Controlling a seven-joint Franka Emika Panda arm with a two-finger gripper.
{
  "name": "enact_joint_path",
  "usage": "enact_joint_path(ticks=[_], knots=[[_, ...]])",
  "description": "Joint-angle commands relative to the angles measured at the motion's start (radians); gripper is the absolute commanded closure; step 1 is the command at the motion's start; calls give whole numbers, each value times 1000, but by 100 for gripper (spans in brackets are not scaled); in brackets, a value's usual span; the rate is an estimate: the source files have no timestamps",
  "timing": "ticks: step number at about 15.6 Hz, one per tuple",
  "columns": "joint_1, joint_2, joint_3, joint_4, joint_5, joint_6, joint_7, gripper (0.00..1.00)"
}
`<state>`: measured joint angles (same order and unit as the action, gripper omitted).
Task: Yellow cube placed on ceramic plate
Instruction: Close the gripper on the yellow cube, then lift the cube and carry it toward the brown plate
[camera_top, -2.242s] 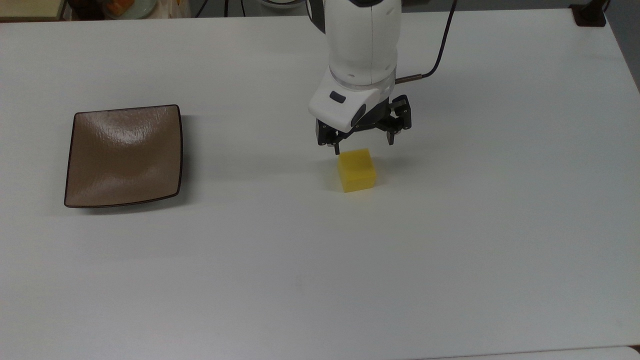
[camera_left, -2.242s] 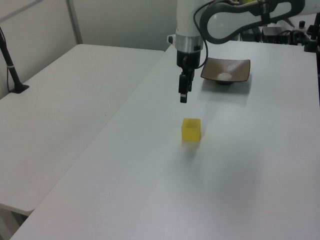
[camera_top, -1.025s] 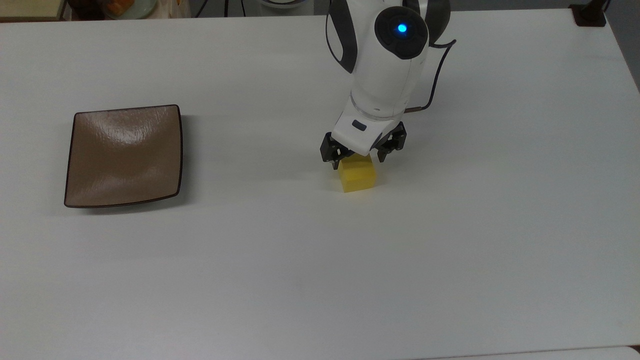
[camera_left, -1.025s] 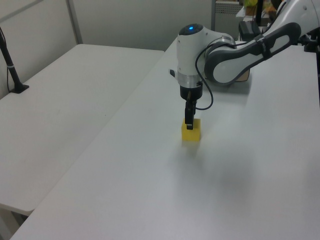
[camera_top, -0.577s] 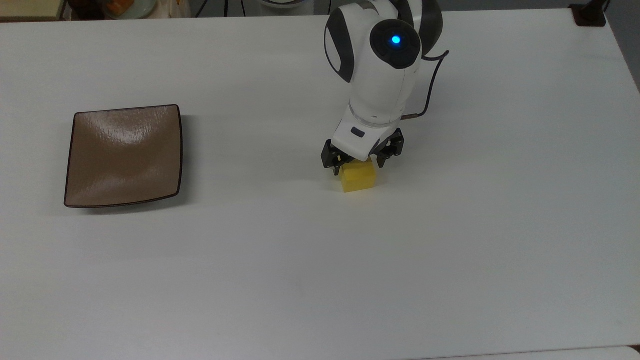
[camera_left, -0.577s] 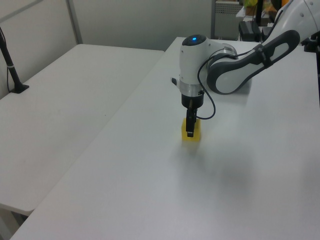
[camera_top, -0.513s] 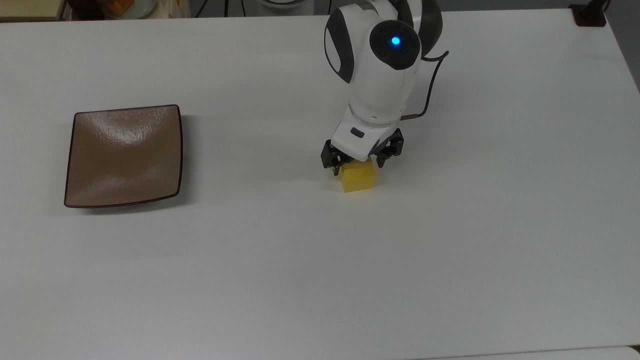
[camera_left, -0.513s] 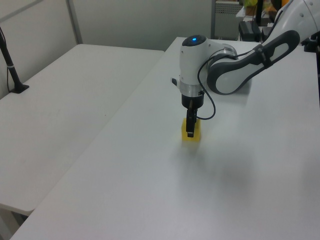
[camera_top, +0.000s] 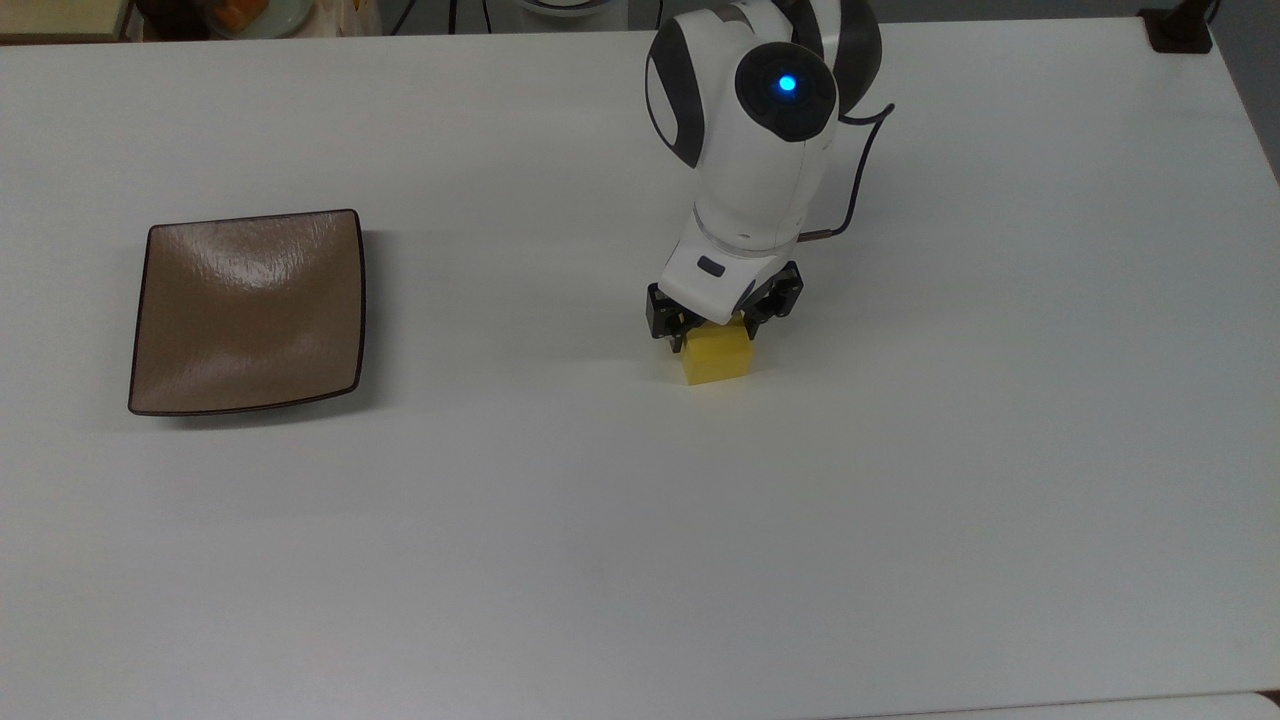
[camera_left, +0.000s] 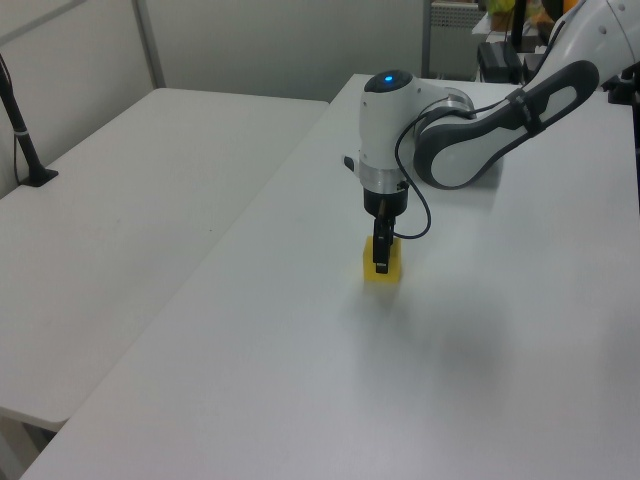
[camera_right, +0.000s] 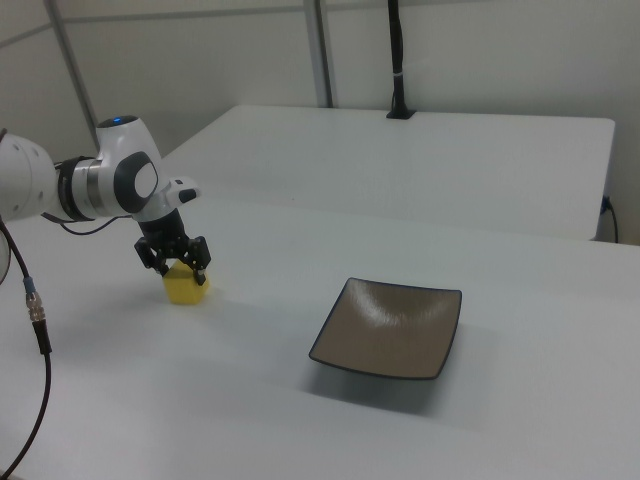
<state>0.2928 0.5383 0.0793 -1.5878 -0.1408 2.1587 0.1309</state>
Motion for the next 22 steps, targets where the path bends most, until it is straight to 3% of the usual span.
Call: enact_joint_path(ticks=[1,4,6,11,16,19,22], knots=[[-1,-14,4,-29,-28,30,24,37],[-3,-14,4,-29,-28,30,10,72],[-3,-18,4,-29,-25,29,1,90],[-15,-81,4,-43,-6,15,-8,91],[-41,-220,-1,-51,44,-98,-30,91],[-75,-322,-15,-52,140,-184,-97,91],[-96,-417,-65,-55,225,-305,-193,91]])
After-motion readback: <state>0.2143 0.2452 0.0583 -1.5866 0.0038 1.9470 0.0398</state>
